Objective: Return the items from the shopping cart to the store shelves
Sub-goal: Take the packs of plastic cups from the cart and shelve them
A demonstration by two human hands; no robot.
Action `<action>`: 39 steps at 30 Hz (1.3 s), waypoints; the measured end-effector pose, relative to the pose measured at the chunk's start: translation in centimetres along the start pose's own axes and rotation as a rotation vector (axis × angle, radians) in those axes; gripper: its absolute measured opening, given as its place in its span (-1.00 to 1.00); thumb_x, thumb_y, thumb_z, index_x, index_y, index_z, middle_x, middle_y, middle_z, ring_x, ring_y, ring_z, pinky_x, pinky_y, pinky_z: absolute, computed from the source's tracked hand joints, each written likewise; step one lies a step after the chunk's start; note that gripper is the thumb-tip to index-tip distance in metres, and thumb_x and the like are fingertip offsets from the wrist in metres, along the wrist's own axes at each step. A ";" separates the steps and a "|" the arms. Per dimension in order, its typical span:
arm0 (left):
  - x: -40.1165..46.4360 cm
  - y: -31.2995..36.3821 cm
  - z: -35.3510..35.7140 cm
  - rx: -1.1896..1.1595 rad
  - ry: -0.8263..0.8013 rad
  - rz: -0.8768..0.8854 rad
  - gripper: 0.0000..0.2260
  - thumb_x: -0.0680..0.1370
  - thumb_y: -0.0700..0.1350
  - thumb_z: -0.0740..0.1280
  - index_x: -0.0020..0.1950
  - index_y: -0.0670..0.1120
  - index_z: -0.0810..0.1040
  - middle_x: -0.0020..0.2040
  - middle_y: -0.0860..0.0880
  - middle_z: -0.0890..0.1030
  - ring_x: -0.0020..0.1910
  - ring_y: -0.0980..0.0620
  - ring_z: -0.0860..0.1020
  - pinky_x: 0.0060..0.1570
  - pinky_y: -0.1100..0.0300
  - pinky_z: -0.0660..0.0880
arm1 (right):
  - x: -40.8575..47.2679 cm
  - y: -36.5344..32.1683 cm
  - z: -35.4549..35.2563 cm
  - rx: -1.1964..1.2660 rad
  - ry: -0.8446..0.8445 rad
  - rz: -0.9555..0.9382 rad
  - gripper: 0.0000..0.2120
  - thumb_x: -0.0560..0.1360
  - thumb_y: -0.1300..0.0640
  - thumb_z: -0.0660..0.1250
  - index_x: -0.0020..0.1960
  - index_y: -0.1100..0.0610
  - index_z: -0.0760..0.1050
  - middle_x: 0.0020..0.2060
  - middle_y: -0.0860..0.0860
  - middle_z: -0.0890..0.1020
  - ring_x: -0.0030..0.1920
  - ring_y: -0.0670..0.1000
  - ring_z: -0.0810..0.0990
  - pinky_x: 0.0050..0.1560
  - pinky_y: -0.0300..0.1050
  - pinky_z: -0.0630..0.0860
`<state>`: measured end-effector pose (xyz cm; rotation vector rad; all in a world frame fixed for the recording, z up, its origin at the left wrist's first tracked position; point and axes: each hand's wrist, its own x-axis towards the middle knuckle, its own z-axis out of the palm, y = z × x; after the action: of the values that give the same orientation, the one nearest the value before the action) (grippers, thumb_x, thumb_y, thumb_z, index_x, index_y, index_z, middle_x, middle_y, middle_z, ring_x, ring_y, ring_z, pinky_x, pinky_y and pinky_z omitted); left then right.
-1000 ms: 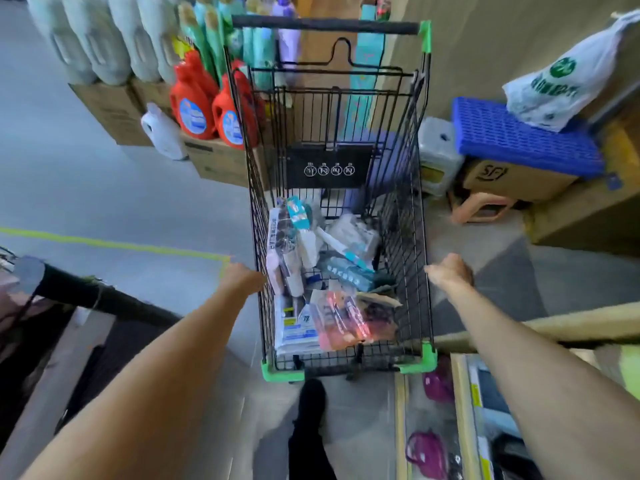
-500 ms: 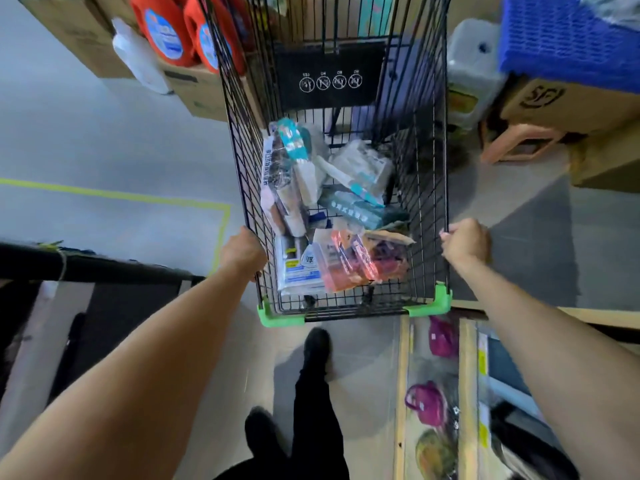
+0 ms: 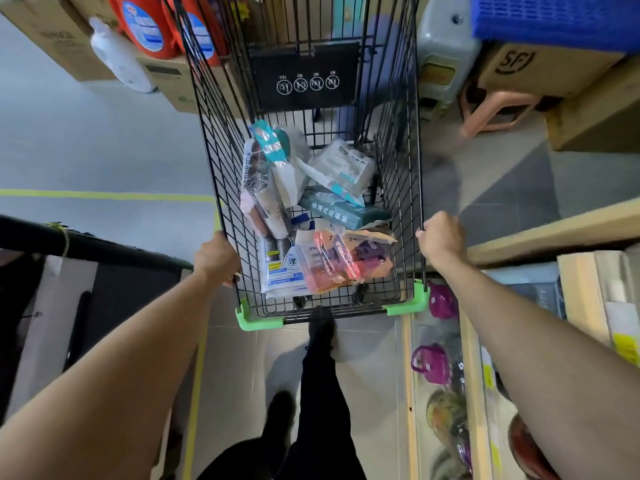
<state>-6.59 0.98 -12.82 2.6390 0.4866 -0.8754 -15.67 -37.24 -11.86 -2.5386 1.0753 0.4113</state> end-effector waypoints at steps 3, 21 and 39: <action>-2.7 -3.2 0.9 0.014 -0.046 0.016 -0.86 0.57 -0.27 0.20 0.12 -0.19 0.37 -0.04 -0.25 0.66 -0.12 -0.25 0.69 -0.10 -0.10 0.66 | -4.0 1.5 1.2 0.009 0.001 -0.002 -0.84 0.51 0.17 0.43 -0.13 0.28 0.65 -0.19 0.23 0.69 -0.09 0.23 0.67 -0.18 -0.12 0.48; -21.0 -27.6 7.4 0.048 -0.065 0.031 -0.80 0.56 -0.29 0.21 0.19 -0.20 0.43 -0.09 -0.21 0.69 -0.33 -0.18 0.70 -0.16 -0.06 0.67 | -35.7 12.6 10.4 0.040 -0.100 -0.014 -0.75 0.53 0.13 0.41 -0.27 0.18 0.48 -0.35 0.12 0.58 -0.22 0.14 0.66 -0.28 -0.22 0.37; -39.3 -50.8 17.0 -0.143 -0.195 0.057 -0.93 0.55 -0.18 0.29 -0.11 -0.07 0.43 -0.13 -0.14 0.69 -0.15 -0.17 0.69 -0.10 -0.15 0.66 | -61.7 27.0 18.4 0.122 -0.189 0.012 -0.86 0.48 0.18 0.49 -0.17 0.24 0.61 -0.25 0.15 0.64 -0.20 0.12 0.68 -0.07 0.04 0.65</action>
<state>-65.79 30.97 -11.01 2.3970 0.4057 -1.0268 -79.09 -8.08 -9.56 -2.3358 1.0131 0.5589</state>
